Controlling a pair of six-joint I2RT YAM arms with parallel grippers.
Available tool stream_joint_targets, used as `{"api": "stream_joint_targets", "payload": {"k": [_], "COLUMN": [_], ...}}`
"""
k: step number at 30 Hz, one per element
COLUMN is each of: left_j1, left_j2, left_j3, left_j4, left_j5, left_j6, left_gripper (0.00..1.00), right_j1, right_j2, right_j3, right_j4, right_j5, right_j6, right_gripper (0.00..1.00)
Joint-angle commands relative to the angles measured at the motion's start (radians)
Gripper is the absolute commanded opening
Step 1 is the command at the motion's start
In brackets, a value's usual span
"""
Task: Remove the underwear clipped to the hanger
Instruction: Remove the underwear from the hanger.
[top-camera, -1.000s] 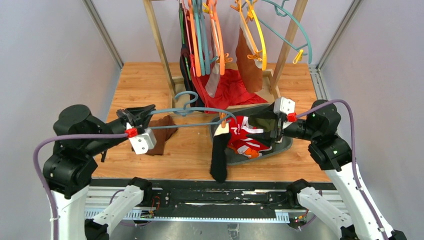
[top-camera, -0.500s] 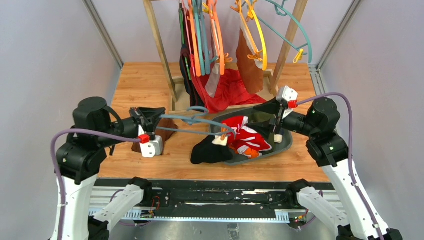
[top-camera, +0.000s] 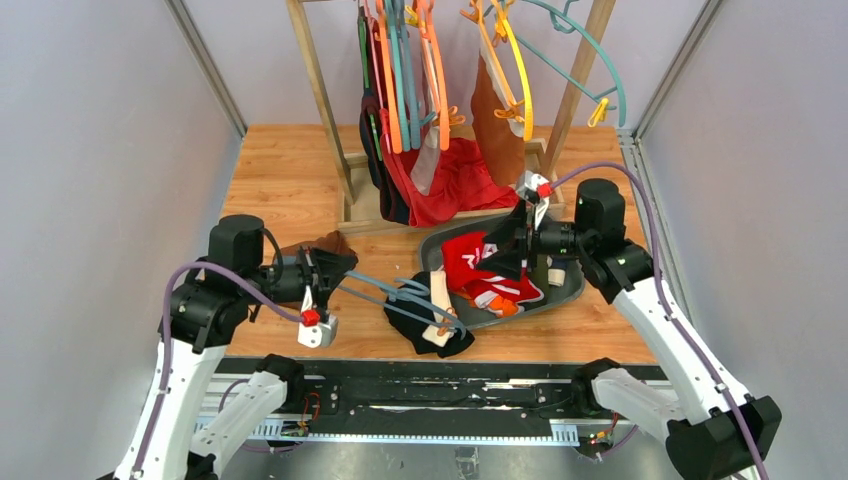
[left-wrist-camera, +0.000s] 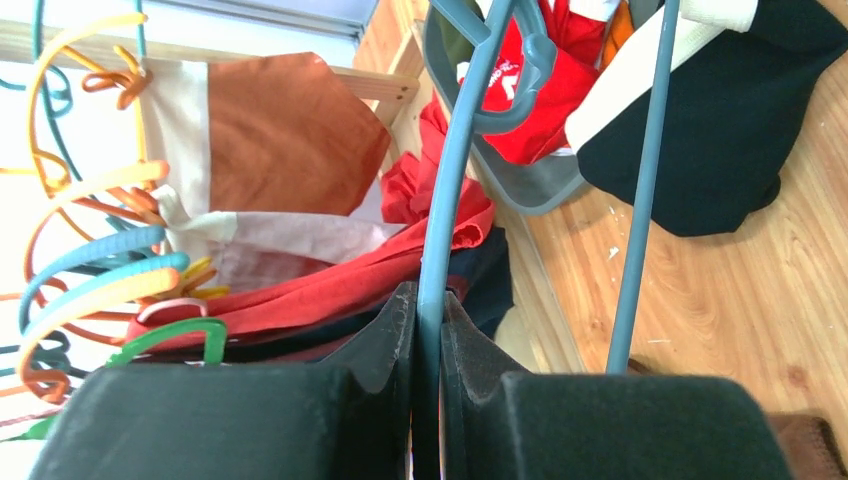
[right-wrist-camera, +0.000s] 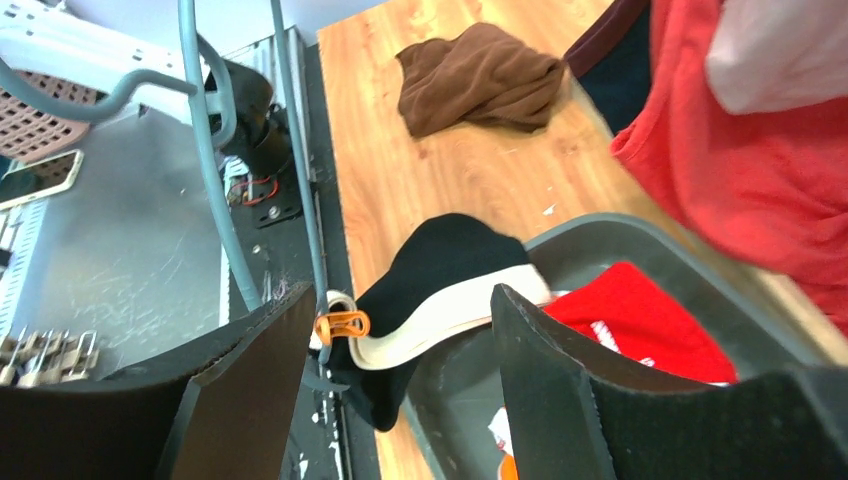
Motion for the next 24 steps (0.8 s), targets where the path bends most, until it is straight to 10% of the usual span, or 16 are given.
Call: {"api": "stream_joint_targets", "payload": {"k": [1, 24], "left_j1": [-0.005, -0.003], "left_j2": [-0.036, -0.064], "left_j3": [-0.008, -0.012], "left_j4": [0.038, 0.038], "left_j5": [0.07, 0.085], "left_j6": [0.055, 0.053], "left_gripper": [0.0, 0.0], "right_j1": [0.039, 0.2], "right_j2": [-0.013, 0.15], "right_j3": [-0.053, -0.194], "right_j4": [-0.005, 0.115], "right_j5": [-0.104, -0.164], "right_j6": [-0.001, 0.0], "right_gripper": [0.66, 0.65]}}
